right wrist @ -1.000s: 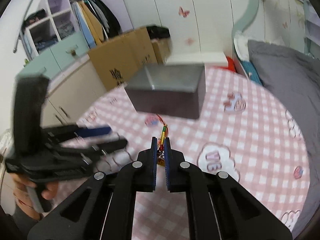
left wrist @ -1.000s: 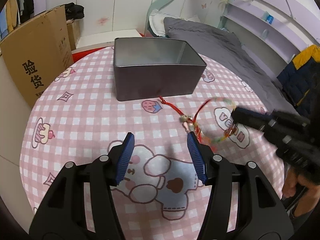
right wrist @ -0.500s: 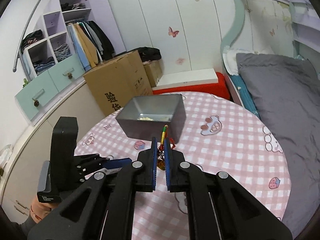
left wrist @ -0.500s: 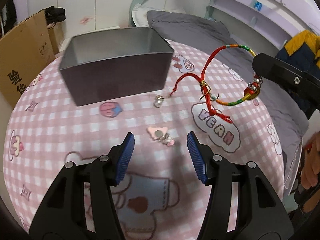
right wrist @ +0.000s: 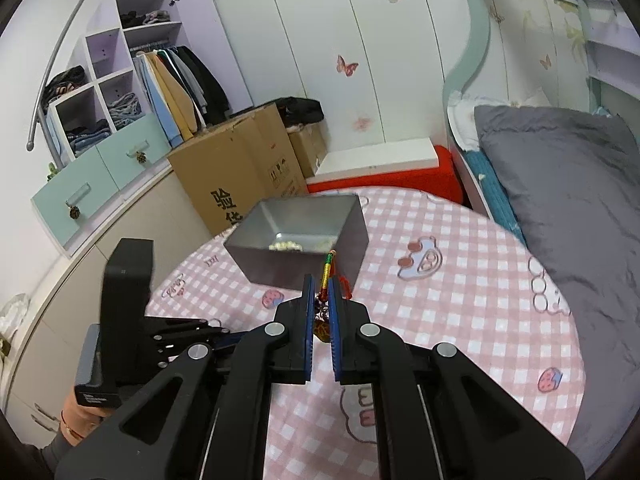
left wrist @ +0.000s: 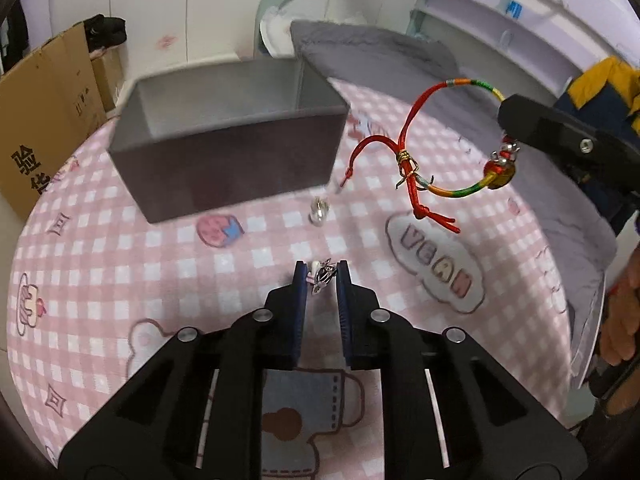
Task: Organize jewelry
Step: 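Carry the cord bracelet to the box with the right tool while the left tool grasps a silver charm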
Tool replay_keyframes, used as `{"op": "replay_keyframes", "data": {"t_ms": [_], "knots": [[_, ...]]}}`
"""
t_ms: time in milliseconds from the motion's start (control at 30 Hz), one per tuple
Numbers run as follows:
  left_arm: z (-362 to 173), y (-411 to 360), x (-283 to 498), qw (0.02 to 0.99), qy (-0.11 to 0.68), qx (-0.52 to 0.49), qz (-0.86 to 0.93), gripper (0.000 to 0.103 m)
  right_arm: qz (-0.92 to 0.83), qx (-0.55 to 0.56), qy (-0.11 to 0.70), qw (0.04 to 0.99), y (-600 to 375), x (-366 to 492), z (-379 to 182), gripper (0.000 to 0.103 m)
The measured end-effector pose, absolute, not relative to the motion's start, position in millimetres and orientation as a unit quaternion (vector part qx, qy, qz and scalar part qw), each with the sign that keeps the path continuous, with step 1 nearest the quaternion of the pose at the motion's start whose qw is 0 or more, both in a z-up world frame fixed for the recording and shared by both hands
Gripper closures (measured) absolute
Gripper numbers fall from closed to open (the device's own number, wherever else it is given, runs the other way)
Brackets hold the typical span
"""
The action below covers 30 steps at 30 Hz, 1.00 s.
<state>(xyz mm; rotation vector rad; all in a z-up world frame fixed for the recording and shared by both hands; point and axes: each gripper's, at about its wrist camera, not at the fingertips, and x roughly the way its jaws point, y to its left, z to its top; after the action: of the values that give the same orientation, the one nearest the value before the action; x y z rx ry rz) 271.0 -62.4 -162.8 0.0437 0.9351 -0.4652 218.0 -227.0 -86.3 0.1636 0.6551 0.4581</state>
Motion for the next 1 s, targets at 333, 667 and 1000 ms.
{"op": "replay_keyframes", "data": {"t_ms": [333, 667, 1000], "knots": [[-90, -24, 282, 0.891, 0.372, -0.034, -0.259, 0.088, 0.239, 0.069, 0.266, 0.931, -209, 238, -44, 0.098], [-74, 0, 338, 0.898, 0.368, -0.042, -0.236, 0.088, 0.255, 0.055, 0.281, 0.924, -173, 286, -52, 0.098], [-113, -12, 368, 0.878, 0.415, -0.031, -0.235, 0.088, 0.245, 0.051, 0.348, 0.903, -161, 315, -101, 0.098]]}}
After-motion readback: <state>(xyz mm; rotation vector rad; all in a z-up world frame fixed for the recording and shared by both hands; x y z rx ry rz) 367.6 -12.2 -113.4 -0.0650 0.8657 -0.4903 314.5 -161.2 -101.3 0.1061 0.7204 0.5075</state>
